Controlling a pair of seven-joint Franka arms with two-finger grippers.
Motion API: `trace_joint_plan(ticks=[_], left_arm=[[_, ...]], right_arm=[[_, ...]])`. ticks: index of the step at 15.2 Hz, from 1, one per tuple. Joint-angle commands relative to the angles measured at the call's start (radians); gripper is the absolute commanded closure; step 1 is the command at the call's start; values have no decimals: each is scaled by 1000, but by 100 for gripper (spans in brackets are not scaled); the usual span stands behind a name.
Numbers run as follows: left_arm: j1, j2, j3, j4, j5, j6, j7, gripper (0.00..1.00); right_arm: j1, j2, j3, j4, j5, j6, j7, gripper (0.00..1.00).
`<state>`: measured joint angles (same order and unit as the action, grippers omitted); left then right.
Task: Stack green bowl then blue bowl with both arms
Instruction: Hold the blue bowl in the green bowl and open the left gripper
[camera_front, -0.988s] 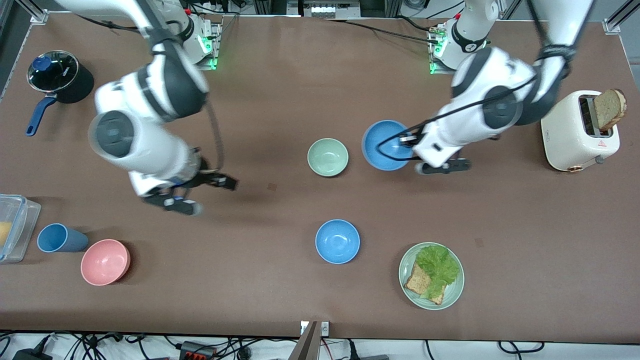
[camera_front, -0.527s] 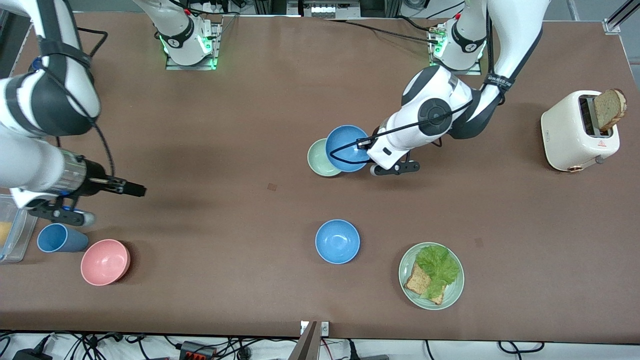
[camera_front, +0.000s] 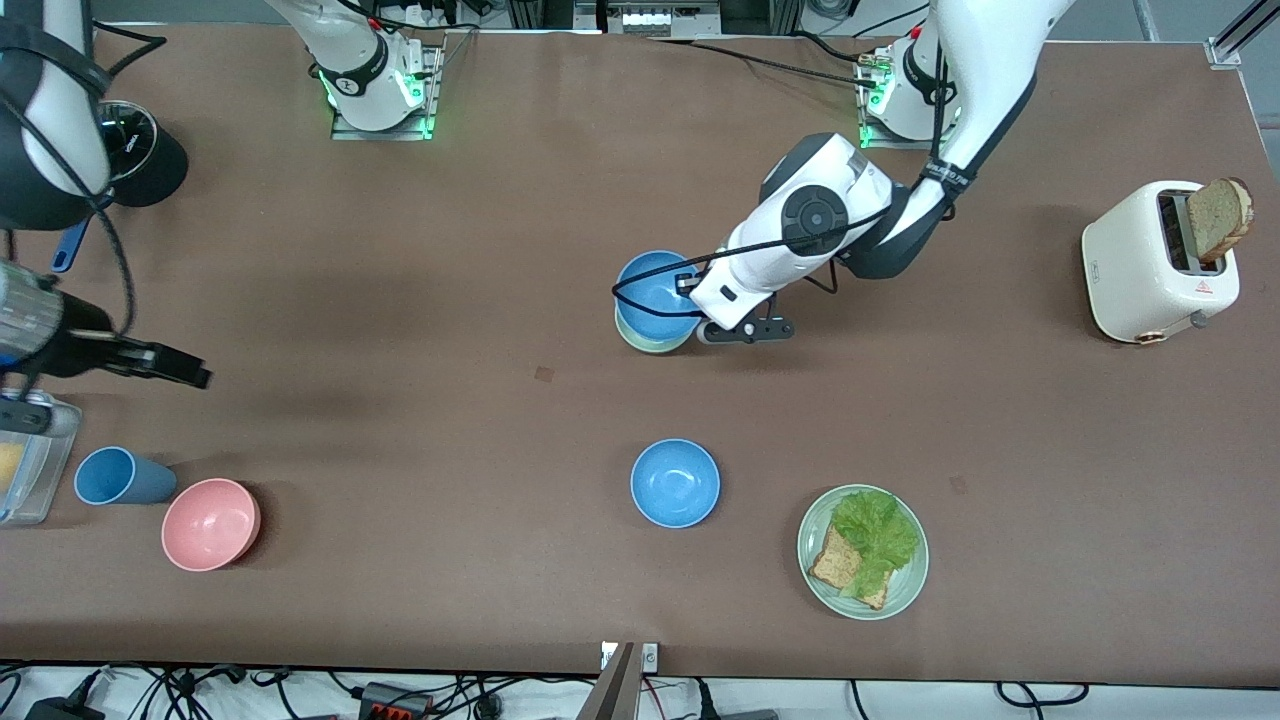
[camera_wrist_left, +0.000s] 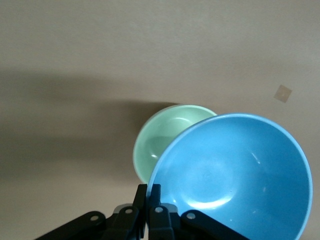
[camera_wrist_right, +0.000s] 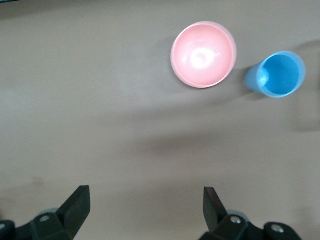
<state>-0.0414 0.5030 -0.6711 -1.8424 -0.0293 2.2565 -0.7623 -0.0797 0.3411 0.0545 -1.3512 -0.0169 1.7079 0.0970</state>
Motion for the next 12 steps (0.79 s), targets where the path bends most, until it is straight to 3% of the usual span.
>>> trace_joint_plan(ticks=[1, 7, 12], left_arm=[[-46, 29, 30, 23, 128, 21, -32, 100], [-48, 46, 30, 23, 169, 28, -19, 100], [-55, 80, 30, 23, 215, 28, -17, 100]], right_arm=[[35, -54, -71, -3, 5, -20, -94, 0], [41, -109, -84, -17, -11, -85, -137, 0], [40, -218, -81, -176, -5, -44, -125, 0]])
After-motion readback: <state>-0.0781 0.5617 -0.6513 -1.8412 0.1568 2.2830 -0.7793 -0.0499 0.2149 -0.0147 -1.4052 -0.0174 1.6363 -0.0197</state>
